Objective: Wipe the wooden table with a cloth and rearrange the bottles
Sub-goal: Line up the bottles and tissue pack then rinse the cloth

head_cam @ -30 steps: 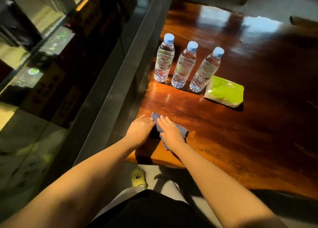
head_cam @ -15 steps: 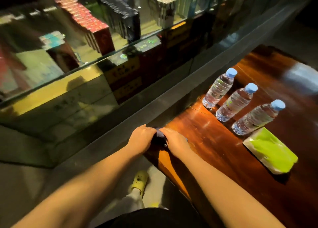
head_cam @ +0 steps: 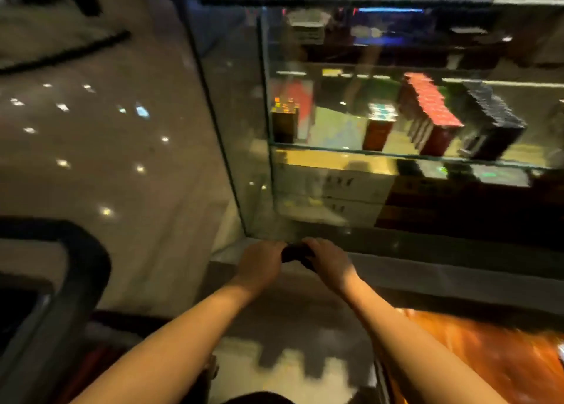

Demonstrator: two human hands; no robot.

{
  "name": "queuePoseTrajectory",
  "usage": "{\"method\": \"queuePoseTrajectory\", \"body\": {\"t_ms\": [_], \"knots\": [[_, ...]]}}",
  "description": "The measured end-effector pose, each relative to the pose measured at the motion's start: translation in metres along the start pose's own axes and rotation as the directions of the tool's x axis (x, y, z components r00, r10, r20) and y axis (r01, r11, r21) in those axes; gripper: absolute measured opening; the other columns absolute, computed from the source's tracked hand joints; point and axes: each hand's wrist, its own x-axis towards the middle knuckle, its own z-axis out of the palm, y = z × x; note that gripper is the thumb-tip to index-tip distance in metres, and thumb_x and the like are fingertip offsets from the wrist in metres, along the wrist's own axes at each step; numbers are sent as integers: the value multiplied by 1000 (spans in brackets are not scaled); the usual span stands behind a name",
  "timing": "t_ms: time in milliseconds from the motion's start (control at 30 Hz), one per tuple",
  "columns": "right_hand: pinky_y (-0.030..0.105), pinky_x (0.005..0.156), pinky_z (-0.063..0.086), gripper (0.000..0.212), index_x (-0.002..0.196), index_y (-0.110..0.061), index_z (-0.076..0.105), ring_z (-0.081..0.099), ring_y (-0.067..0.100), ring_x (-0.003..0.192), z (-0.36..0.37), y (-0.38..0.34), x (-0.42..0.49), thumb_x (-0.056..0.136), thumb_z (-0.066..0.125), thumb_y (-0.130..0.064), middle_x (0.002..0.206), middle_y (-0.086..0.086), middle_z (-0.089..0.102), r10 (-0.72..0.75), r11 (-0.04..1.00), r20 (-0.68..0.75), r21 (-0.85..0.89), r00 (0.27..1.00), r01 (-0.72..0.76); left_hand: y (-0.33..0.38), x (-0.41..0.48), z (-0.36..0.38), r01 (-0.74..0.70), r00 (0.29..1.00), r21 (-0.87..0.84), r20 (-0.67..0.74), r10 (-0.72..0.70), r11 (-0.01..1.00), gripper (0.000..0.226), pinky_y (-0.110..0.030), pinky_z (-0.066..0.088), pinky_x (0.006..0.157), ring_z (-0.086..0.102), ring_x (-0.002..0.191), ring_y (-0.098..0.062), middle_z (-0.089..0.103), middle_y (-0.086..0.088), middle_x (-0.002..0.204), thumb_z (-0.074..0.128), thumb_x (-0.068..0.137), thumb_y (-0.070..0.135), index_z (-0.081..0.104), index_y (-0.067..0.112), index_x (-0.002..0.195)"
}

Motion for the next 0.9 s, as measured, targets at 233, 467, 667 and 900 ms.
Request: {"method": "queuePoseTrajectory", "body": {"t_ms": [233, 467, 667, 900], "knots": [[35, 68, 48, 10, 96, -23, 65, 63, 22, 81, -33, -156, 69, 87, 62, -25, 88, 1, 68, -377, 911, -77, 149, 923, 384, -83, -65, -114, 376, 835, -247, -328, -442, 893, 35, -34, 49, 84, 62, 104, -30, 69, -8, 113, 51, 85, 20, 61, 26, 118], [34, 69, 50, 33, 111, -17, 64, 66, 26, 84, -24, -355, 60, 79, 72, -15, 98, 7, 71, -812, 548, -204, 57, 547, 834, -173, -213, -193, 488, 458, -444, -602, -654, 751, 21, -25, 50, 73, 65, 90, -19, 70, -2, 98, 61, 78, 21, 65, 21, 99], [43, 82, 53, 34, 121, -12, 61, 65, 31, 101, 38, -491, 28, 86, 63, -13, 113, 12, 68, -946, 313, -44, 134, 321, 940, -233, -332, -198, 658, 232, -466, -622, -748, 592, 20, -28, 46, 65, 65, 84, -21, 70, -3, 94, 60, 80, 20, 65, 19, 99], [38, 81, 52, 32, 119, -16, 61, 63, 24, 101, 122, -579, -22, 89, 61, -26, 113, 5, 67, -989, 136, 79, 205, 122, 969, -270, -437, -173, 794, 65, -477, -550, -833, 376, 21, -29, 45, 69, 65, 88, -23, 69, -4, 97, 56, 84, 19, 63, 18, 104]]}}
